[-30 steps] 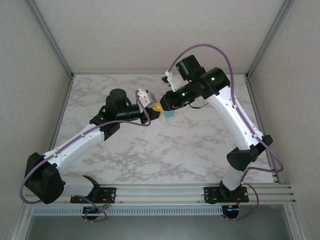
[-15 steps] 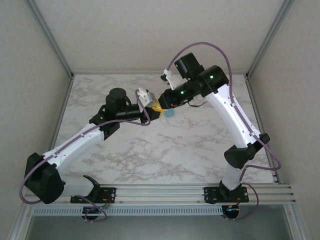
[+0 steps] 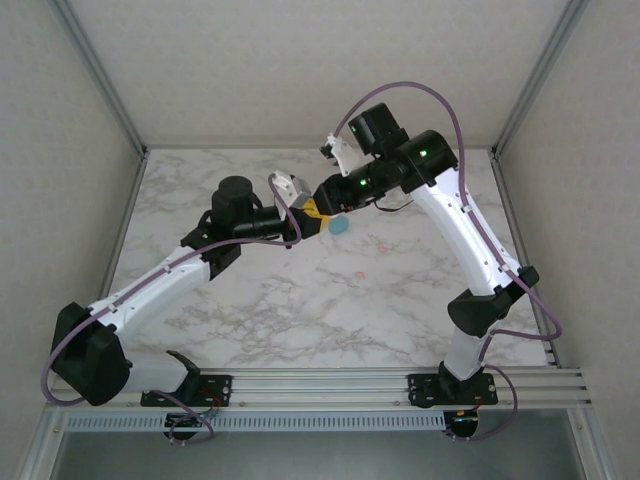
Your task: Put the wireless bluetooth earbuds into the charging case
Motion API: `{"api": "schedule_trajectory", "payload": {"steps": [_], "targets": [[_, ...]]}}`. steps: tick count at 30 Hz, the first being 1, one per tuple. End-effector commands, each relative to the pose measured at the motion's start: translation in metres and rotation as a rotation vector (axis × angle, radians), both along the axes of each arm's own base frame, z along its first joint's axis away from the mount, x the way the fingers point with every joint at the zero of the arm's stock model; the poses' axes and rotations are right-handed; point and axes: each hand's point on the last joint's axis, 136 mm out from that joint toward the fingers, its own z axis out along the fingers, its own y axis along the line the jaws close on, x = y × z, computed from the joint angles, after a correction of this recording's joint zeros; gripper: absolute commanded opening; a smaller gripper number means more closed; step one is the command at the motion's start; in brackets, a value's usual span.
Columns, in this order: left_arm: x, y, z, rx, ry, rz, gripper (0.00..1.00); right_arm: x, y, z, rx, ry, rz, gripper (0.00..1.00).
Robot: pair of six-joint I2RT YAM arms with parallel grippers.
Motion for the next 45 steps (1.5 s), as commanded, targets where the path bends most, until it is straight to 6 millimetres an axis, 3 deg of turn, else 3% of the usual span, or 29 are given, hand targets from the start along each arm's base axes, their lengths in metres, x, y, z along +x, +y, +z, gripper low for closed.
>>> {"api": "schedule_trajectory", "payload": {"steps": [1, 7, 12, 15, 22, 28, 32, 40, 45], "targets": [[-0.005, -0.002, 0.028, -0.090, -0.083, -0.018, 0.00, 0.010, -0.008, 0.021, 0.029, -0.087, -0.059, 0.43], [0.000, 0.000, 0.025, -0.087, -0.087, 0.008, 0.00, 0.014, -0.025, 0.054, 0.102, -0.217, -0.152, 0.49], [-0.002, -0.001, 0.028, -0.091, -0.089, -0.008, 0.00, 0.038, -0.052, 0.067, 0.131, -0.311, -0.334, 0.52], [-0.005, -0.003, 0.030, -0.094, -0.091, -0.032, 0.00, 0.057, -0.065, 0.063, 0.151, -0.278, -0.450, 0.52], [-0.010, -0.004, 0.039, -0.094, -0.107, -0.058, 0.00, 0.071, -0.045, 0.033, 0.124, -0.124, -0.390, 0.52], [-0.008, -0.004, 0.041, -0.097, -0.109, -0.049, 0.00, 0.067, -0.019, 0.011, 0.124, 0.014, -0.254, 0.52], [-0.001, -0.003, 0.038, -0.092, -0.095, -0.010, 0.00, 0.055, -0.012, 0.009, 0.138, 0.050, -0.180, 0.51], [0.012, -0.002, 0.035, -0.097, -0.057, 0.046, 0.00, 0.026, -0.027, 0.013, 0.147, 0.048, -0.145, 0.50], [0.016, -0.003, 0.030, -0.097, -0.024, 0.054, 0.00, 0.029, -0.040, 0.013, 0.139, 0.004, -0.209, 0.50]]}}
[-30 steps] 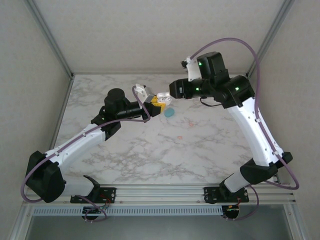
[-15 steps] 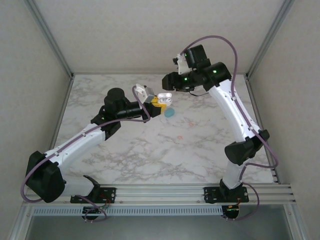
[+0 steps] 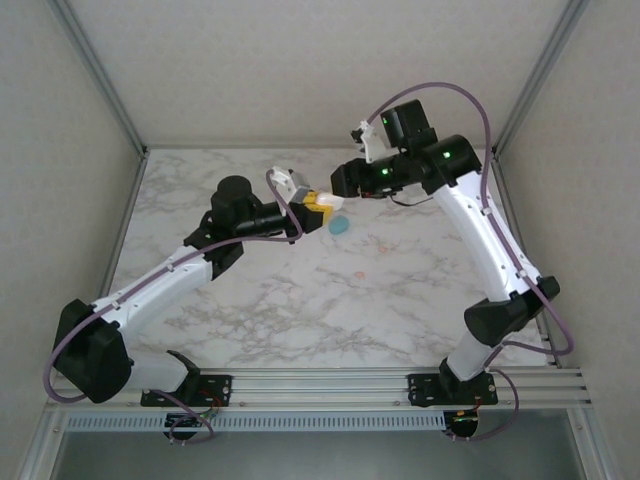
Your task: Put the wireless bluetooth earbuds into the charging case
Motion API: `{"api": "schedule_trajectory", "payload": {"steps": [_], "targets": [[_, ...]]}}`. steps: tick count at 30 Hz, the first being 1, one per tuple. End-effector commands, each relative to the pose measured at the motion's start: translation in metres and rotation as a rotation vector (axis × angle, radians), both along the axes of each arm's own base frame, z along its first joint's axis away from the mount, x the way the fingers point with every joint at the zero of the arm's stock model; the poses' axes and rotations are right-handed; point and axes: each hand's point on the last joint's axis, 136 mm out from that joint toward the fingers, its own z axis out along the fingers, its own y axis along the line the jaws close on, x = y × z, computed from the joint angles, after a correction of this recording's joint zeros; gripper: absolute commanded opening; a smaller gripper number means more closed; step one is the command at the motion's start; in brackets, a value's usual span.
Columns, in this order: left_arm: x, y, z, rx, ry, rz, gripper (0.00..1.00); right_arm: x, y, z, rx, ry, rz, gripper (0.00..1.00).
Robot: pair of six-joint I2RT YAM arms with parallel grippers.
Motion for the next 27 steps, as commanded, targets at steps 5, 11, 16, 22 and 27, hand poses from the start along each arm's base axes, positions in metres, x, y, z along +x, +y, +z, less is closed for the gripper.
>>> {"api": "schedule_trajectory", "payload": {"steps": [5, 11, 16, 22, 27], "targets": [[0.034, 0.002, -0.028, 0.071, 0.148, 0.141, 0.00, 0.028, -0.064, -0.005, -0.147, -0.137, -0.319, 0.53], [0.066, 0.000, -0.129, 0.156, 0.555, 0.244, 0.00, 0.034, -0.109, -0.040, -0.081, -0.085, -0.533, 0.54], [0.089, -0.005, -0.197, 0.192, 0.867, 0.318, 0.00, 0.028, -0.120, -0.066, -0.060, -0.008, -0.576, 0.55], [0.101, -0.006, -0.247, 0.273, 1.066, 0.414, 0.00, 0.020, -0.125, -0.080, -0.061, 0.028, -0.591, 0.55], [0.105, 0.001, -0.269, 0.336, 1.133, 0.478, 0.02, 0.018, -0.128, -0.083, -0.059, 0.032, -0.605, 0.55]]}}
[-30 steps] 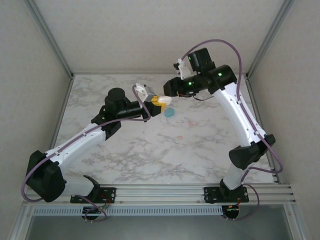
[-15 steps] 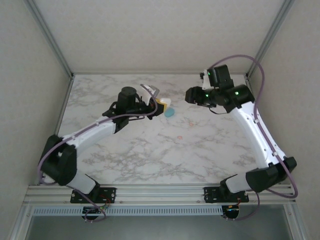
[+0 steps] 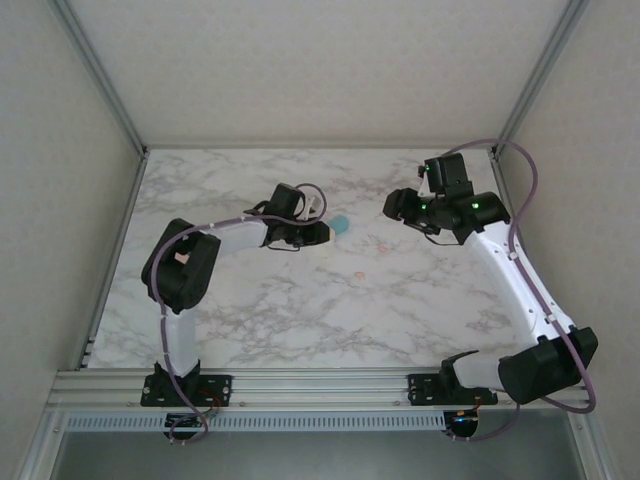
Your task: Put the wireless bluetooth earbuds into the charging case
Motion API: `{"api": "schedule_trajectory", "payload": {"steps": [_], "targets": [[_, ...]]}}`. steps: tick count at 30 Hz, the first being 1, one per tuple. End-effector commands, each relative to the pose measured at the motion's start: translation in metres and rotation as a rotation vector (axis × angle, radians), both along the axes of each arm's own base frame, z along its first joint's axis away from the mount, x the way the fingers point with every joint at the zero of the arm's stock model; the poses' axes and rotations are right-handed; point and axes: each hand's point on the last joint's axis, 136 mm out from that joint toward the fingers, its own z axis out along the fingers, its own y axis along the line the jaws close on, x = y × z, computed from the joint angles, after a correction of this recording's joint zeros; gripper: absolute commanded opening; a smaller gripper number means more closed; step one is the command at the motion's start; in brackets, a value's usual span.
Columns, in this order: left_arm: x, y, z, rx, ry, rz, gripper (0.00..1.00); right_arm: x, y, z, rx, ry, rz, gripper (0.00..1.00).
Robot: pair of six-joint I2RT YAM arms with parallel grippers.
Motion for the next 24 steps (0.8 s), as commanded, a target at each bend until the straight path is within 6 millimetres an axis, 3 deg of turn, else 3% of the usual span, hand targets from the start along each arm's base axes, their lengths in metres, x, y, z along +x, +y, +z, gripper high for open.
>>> {"api": "schedule_trajectory", "payload": {"steps": [1, 6, 11, 18, 21, 22, 24], "targets": [[0.006, 0.007, -0.010, 0.053, 0.083, 0.053, 0.03, -0.001, -0.002, 0.007, 0.032, -0.030, -0.021, 0.55], [0.002, 0.010, -0.025, 0.095, 0.139, 0.049, 0.03, -0.002, -0.002, 0.002, 0.030, -0.018, -0.024, 0.55], [0.002, 0.019, -0.035, 0.133, 0.149, 0.073, 0.11, -0.002, -0.002, 0.000, 0.030, -0.013, -0.026, 0.55], [0.009, 0.047, -0.032, 0.241, 0.105, 0.128, 0.40, -0.003, -0.004, -0.002, 0.017, -0.013, -0.027, 0.55], [0.013, 0.063, -0.020, 0.301, 0.061, 0.139, 0.50, -0.001, -0.006, -0.003, 0.002, -0.018, -0.022, 0.55], [0.014, 0.068, -0.014, 0.318, 0.043, 0.144, 0.57, -0.001, -0.006, -0.004, -0.001, -0.019, -0.016, 0.55], [0.015, 0.077, -0.005, 0.353, 0.021, 0.154, 0.61, 0.001, -0.006, -0.006, -0.007, -0.018, -0.009, 0.55]]}}
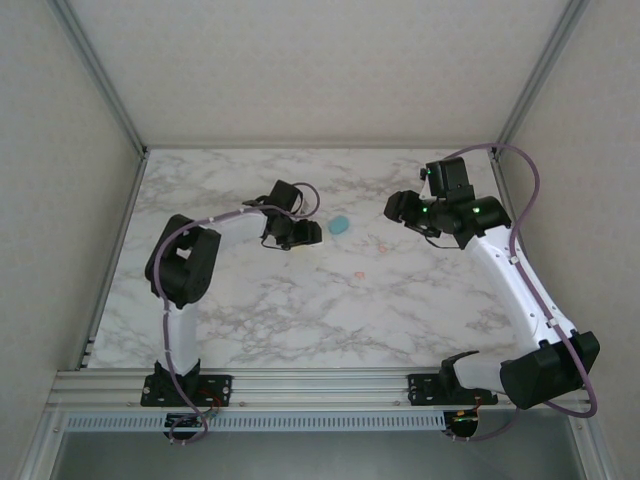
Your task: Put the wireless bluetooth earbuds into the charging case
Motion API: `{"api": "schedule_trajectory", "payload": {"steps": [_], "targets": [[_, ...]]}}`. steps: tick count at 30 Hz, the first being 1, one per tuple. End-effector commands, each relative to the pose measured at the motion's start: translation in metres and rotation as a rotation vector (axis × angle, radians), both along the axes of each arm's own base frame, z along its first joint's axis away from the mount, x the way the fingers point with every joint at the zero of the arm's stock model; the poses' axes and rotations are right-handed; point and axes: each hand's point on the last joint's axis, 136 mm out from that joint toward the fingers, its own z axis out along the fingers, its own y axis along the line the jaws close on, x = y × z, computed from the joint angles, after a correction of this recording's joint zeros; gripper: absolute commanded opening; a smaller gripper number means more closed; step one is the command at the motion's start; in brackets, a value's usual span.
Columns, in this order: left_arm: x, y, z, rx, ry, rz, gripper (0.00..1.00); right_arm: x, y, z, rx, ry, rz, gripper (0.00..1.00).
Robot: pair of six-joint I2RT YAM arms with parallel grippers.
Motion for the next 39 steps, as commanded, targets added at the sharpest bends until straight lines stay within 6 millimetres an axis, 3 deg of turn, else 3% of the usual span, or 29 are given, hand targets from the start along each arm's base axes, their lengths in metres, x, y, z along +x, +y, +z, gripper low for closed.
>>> {"api": "schedule_trajectory", "payload": {"steps": [1, 4, 7, 10, 14, 18, 23, 28, 39], "targets": [[0.006, 0.034, 0.028, 0.127, -0.064, 0.036, 0.61, 0.004, -0.003, -0.002, -0.018, -0.014, 0.013, 0.55], [0.006, 0.062, 0.049, 0.219, -0.115, 0.076, 0.62, 0.008, 0.000, -0.006, -0.016, -0.008, 0.032, 0.55], [0.002, 0.112, 0.069, 0.331, -0.156, 0.190, 0.70, 0.010, 0.007, -0.011, 0.003, -0.002, 0.060, 0.55], [-0.009, 0.169, 0.080, 0.425, -0.167, 0.324, 0.91, 0.014, 0.016, -0.018, 0.032, 0.008, 0.095, 0.55], [-0.028, 0.240, 0.078, 0.500, -0.123, 0.502, 0.99, 0.018, 0.027, -0.024, 0.068, 0.025, 0.132, 0.55], [-0.040, 0.285, 0.063, 0.458, -0.038, 0.643, 1.00, 0.020, 0.035, -0.026, 0.098, 0.034, 0.159, 0.55], [-0.050, 0.315, 0.033, 0.429, 0.120, 0.790, 1.00, 0.020, 0.036, -0.030, 0.098, 0.045, 0.161, 0.55], [-0.053, 0.337, 0.023, 0.498, 0.146, 0.866, 1.00, 0.017, 0.035, -0.031, 0.107, 0.054, 0.149, 0.55], [-0.045, 0.352, -0.007, 0.466, 0.207, 0.914, 0.96, 0.018, 0.035, -0.031, 0.115, 0.070, 0.136, 0.55]]}}
